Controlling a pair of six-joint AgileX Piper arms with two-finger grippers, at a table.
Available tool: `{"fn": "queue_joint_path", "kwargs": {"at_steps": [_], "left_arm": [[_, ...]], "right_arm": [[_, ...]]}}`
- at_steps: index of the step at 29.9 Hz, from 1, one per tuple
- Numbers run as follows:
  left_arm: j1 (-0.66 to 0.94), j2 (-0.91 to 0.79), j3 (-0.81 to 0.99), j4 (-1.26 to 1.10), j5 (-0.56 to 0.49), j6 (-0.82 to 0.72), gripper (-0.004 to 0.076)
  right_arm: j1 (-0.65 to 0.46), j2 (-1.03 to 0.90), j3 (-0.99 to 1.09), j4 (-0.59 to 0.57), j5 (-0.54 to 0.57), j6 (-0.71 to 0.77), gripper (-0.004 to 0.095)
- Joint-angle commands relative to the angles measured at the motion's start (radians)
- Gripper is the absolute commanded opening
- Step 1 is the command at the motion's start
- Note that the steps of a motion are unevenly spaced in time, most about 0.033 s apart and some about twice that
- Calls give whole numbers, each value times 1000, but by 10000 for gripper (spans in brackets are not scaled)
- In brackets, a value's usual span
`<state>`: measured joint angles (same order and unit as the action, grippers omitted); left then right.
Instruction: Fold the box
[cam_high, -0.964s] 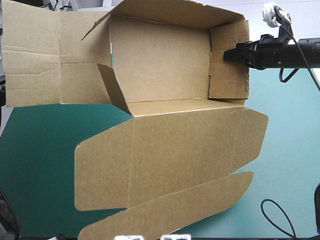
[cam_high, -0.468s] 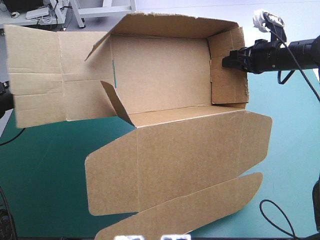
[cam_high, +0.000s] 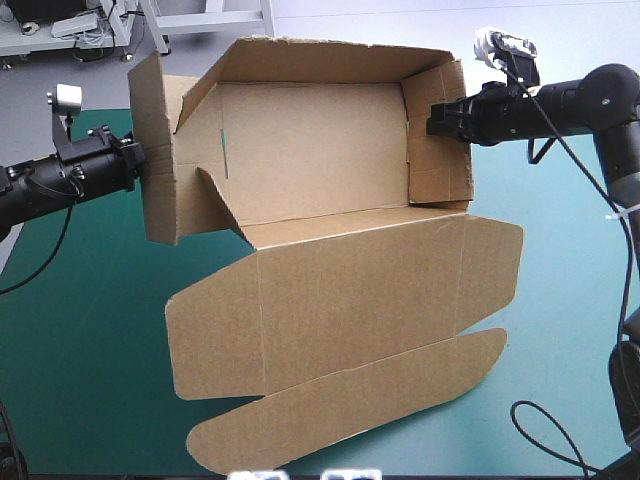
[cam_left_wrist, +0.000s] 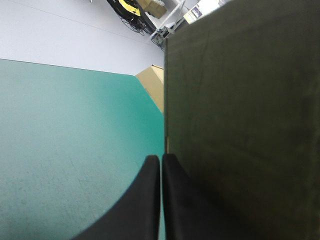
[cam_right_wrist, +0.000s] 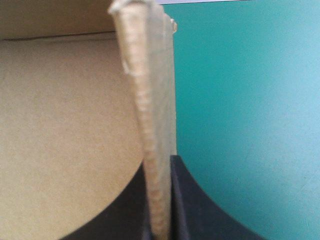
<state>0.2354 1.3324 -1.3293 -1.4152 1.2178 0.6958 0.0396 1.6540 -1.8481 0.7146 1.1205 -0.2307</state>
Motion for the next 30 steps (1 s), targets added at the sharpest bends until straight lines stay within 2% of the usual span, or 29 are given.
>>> {"fn": "queue_joint_path", "kwargs": {"at_steps": [1,9,22,30], "left_arm": [[-18,-49,-31,-75,73,4,6],[-25,-82,-31,6,73,-23,-9],[-35,-82,-31,6,73,-32,-9],[-35,-82,-31,6,71,-31,-9]], "right_arm": [[21,-17,-27,63,-85,20,-13],[28,25,-27,65,-104,20,-13],[28,40,-27,68,-130,13,-13],[93,46,-27,40,-186,4,-13]]}}
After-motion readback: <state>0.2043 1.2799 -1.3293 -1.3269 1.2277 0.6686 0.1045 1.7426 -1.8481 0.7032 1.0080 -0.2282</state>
